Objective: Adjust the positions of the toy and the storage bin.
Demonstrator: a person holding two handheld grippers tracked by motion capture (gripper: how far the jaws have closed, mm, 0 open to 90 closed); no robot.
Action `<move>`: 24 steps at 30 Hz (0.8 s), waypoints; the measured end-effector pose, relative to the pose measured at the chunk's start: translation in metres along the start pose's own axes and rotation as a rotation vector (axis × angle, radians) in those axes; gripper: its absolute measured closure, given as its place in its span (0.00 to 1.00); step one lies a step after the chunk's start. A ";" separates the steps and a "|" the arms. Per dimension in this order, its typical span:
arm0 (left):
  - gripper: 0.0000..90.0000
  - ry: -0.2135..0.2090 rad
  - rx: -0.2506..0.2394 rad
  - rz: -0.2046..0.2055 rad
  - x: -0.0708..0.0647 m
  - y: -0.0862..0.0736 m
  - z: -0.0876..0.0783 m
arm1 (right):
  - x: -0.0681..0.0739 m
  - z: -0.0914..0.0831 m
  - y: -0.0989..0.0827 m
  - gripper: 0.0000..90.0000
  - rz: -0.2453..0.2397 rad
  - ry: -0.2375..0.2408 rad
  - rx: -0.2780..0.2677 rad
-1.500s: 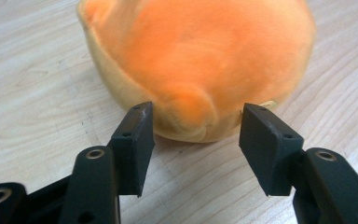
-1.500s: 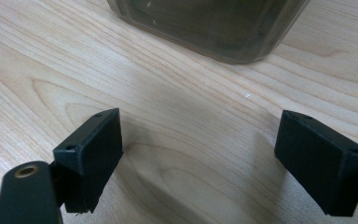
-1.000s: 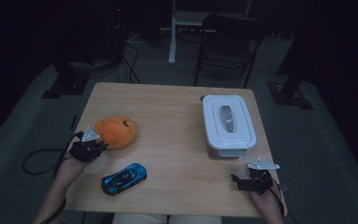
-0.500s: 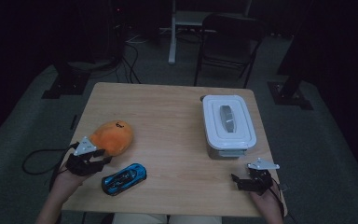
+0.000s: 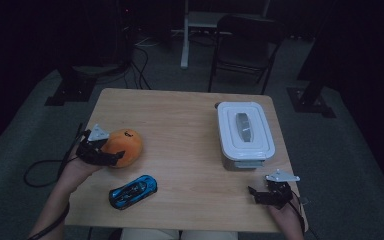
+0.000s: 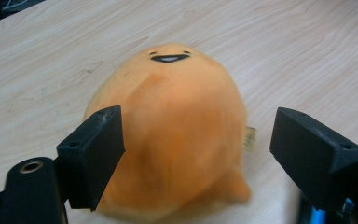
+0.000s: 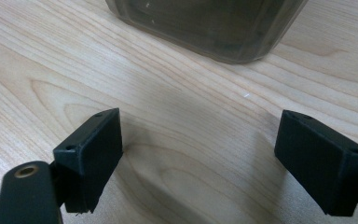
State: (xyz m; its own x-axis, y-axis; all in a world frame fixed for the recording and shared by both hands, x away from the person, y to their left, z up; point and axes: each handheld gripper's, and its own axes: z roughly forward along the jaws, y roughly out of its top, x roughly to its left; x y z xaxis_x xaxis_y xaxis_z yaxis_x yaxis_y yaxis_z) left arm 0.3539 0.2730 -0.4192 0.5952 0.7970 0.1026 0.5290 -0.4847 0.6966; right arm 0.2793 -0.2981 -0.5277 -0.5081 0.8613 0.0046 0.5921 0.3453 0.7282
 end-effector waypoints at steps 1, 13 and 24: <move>0.26 -0.018 0.004 0.004 0.003 0.001 0.004 | 0.000 0.000 0.000 0.16 0.000 0.000 0.000; 0.29 -0.008 0.031 -0.098 0.018 -0.020 0.049 | 0.000 0.000 0.000 0.16 0.001 -0.002 0.000; 0.63 0.061 0.014 -0.131 0.010 -0.023 0.039 | 0.000 0.000 0.000 0.16 0.003 -0.002 0.000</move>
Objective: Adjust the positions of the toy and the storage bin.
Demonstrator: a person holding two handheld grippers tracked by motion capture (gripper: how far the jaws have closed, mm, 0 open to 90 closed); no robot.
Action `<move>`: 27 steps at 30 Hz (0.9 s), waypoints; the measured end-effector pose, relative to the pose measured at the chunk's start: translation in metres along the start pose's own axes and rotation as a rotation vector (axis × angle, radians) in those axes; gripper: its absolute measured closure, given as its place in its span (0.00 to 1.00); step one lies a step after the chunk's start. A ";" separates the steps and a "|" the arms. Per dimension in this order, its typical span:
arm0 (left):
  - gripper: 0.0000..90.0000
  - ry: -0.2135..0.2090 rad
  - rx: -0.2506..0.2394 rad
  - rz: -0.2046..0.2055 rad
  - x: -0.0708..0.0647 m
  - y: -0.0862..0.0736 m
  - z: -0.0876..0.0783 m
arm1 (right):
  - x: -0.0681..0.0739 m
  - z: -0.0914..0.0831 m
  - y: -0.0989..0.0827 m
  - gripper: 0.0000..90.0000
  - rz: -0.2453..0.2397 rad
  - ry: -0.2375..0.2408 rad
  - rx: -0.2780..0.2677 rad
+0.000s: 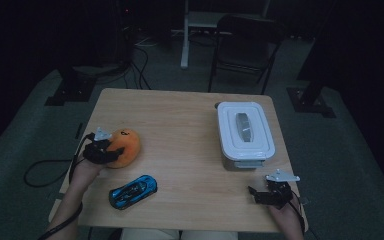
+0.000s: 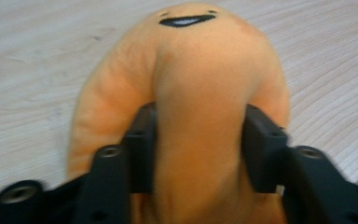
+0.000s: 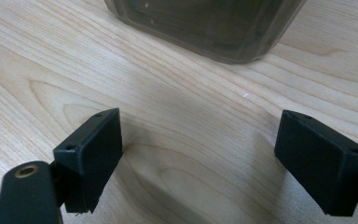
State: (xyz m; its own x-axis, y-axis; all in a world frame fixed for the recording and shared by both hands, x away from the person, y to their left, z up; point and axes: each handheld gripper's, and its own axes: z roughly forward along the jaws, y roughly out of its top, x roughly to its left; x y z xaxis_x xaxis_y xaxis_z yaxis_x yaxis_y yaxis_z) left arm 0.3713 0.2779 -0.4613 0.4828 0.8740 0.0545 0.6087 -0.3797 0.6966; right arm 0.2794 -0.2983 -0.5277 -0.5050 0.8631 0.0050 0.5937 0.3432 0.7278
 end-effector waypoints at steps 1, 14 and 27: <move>0.66 0.009 -0.004 0.007 -0.001 0.001 -0.004 | 0.000 0.000 0.000 0.16 0.000 0.000 0.000; 0.70 0.101 0.032 -0.096 -0.016 -0.005 -0.053 | 0.000 0.000 0.000 0.16 0.000 0.000 0.000; 0.19 -0.038 -0.015 -0.063 -0.029 -0.027 -0.050 | 0.000 0.000 0.000 0.16 0.002 -0.001 0.001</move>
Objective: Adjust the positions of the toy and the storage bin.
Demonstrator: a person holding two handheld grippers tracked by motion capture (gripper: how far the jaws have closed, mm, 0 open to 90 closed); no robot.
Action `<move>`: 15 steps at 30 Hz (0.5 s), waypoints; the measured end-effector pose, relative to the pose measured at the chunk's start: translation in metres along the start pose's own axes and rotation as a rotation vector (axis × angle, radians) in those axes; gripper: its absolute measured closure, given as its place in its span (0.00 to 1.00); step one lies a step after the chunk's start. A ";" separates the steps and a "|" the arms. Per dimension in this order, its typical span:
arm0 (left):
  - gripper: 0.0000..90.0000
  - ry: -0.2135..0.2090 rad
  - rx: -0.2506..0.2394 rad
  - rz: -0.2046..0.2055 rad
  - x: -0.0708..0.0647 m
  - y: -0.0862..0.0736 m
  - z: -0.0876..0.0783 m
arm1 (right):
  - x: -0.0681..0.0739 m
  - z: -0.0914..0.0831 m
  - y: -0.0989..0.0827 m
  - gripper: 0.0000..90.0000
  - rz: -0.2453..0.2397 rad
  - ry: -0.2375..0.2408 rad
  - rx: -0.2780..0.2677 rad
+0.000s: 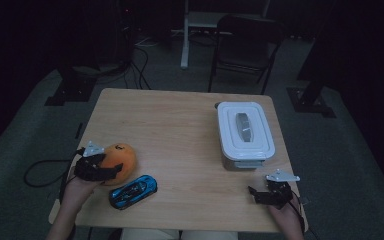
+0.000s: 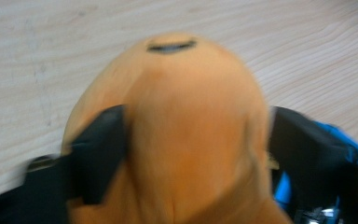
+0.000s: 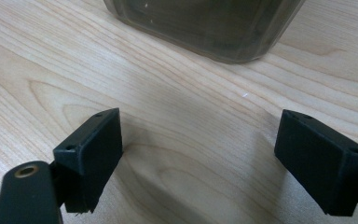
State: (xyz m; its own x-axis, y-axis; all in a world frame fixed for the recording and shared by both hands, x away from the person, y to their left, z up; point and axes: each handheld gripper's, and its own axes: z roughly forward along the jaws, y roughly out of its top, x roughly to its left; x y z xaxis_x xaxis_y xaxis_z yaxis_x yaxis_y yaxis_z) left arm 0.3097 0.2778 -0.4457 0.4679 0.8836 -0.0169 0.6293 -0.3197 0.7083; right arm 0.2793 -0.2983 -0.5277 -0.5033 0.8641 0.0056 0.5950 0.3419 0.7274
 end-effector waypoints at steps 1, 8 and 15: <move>0.19 0.003 -0.005 0.003 -0.001 0.002 -0.003 | 0.000 0.000 0.000 0.16 0.000 0.000 0.000; 0.00 -0.040 -0.089 -0.008 -0.008 0.014 -0.018 | 0.000 0.000 0.000 0.16 0.000 0.004 0.002; 0.00 -0.105 -0.163 0.033 -0.026 0.025 -0.012 | 0.001 0.000 0.000 0.15 0.009 -0.006 0.004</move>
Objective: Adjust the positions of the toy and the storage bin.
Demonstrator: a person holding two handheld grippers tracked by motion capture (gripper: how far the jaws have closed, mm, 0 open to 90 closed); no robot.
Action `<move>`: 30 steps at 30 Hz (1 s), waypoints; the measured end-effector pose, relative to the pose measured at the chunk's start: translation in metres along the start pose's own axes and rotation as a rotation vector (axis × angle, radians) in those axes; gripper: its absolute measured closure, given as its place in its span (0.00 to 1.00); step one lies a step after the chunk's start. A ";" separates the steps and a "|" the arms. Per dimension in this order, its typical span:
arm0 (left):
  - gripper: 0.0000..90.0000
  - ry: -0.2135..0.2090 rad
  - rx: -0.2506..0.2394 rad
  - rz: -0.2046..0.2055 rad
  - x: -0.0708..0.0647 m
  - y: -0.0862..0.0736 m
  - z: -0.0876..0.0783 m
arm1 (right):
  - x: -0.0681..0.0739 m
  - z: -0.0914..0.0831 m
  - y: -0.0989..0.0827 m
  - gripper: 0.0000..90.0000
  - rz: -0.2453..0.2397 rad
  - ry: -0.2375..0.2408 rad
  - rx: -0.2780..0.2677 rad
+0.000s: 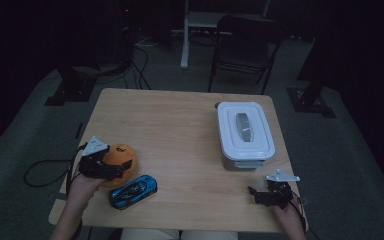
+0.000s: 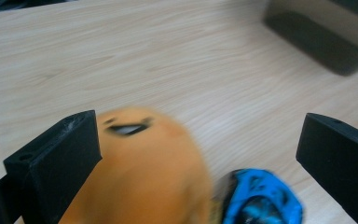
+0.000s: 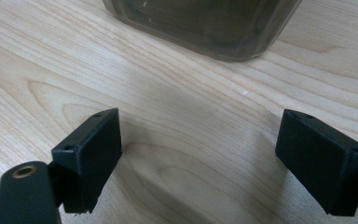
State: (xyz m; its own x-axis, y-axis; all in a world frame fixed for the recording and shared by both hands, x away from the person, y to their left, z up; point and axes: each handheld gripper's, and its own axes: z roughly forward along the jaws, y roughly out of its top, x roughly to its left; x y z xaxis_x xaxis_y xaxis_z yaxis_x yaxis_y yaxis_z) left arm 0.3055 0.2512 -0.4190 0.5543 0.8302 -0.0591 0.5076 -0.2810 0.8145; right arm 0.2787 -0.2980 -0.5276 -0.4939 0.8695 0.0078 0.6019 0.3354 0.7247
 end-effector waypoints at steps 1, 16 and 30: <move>0.00 -0.001 -0.008 0.021 -0.004 0.002 0.002 | 0.000 0.000 0.000 0.15 0.001 0.000 0.001; 0.00 -0.130 -0.006 0.164 -0.078 0.020 0.067 | -0.021 -0.026 0.005 0.15 0.065 -0.124 -0.131; 0.00 -0.216 0.048 0.215 -0.118 0.025 0.123 | -0.046 -0.015 0.010 0.15 0.131 -0.212 -0.116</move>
State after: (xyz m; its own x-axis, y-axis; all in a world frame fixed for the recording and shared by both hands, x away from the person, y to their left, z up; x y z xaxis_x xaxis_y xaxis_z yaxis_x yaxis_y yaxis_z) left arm 0.3346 0.0871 -0.4625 0.7772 0.6291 -0.0133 0.3907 -0.4660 0.7938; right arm 0.2979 -0.3400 -0.5100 -0.2667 0.9633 -0.0293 0.5696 0.1820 0.8015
